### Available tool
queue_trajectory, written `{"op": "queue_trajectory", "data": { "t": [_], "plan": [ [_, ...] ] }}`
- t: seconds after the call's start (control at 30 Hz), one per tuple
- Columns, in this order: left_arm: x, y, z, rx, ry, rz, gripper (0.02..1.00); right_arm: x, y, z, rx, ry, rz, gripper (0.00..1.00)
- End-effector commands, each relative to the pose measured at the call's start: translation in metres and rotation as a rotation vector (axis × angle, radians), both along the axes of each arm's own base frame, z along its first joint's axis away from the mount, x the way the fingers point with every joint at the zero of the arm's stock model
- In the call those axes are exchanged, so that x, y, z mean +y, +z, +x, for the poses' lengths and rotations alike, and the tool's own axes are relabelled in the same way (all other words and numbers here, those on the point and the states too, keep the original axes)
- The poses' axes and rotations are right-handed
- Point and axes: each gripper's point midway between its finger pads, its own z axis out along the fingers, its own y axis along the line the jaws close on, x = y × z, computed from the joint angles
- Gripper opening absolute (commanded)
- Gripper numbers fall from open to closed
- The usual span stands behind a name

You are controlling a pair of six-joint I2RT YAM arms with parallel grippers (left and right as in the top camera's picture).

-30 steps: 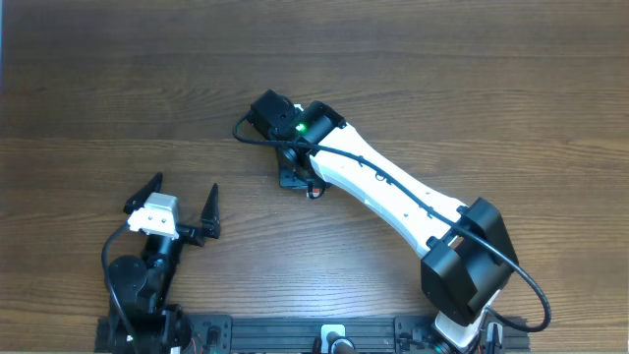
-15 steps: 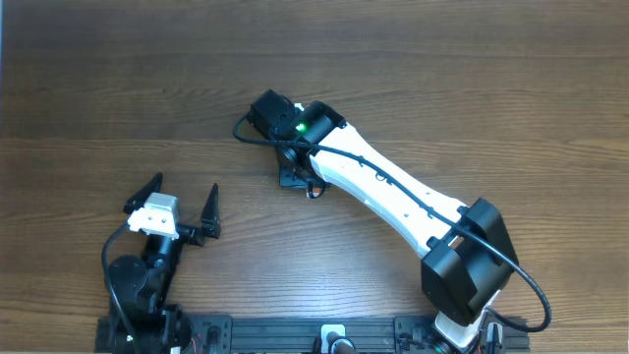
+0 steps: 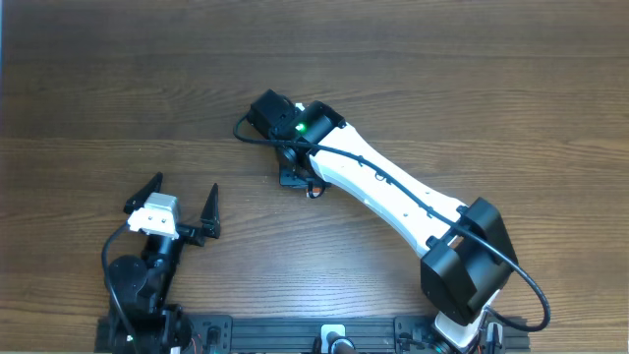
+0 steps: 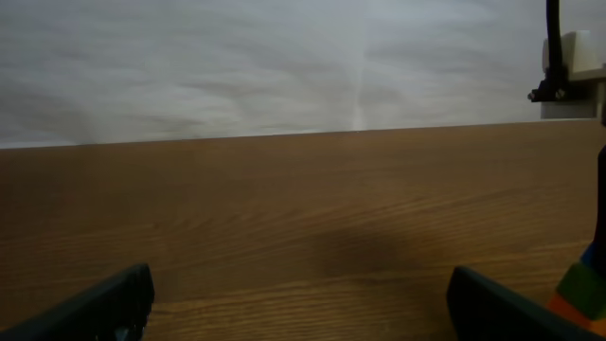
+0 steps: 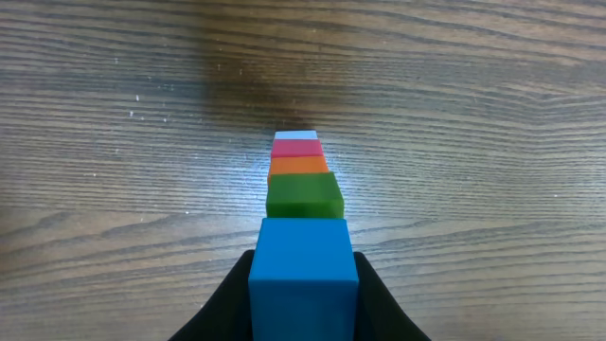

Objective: Stack Cubes

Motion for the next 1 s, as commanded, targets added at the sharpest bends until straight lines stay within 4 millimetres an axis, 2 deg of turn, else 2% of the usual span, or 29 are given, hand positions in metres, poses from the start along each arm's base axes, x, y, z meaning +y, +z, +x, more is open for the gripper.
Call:
{"op": "queue_trajectory", "data": {
  "t": [0.03, 0.7, 1.0],
  "plan": [
    [-0.0027, -0.0006, -0.0006, -0.008, -0.015, 0.017, 0.996, 0.0005, -0.0018, 0.0084, -0.018, -0.017, -0.014, 0.009],
    [-0.0027, -0.0006, -0.0006, -0.008, -0.015, 0.017, 1.0, 0.0, -0.0019, 0.0108, -0.03, -0.018, -0.019, 0.012],
    [-0.0027, -0.0006, -0.0006, -0.008, -0.015, 0.017, 1.0, 0.0009, -0.0021, 0.0116, -0.033, -0.018, -0.016, 0.075]
  ]
}}
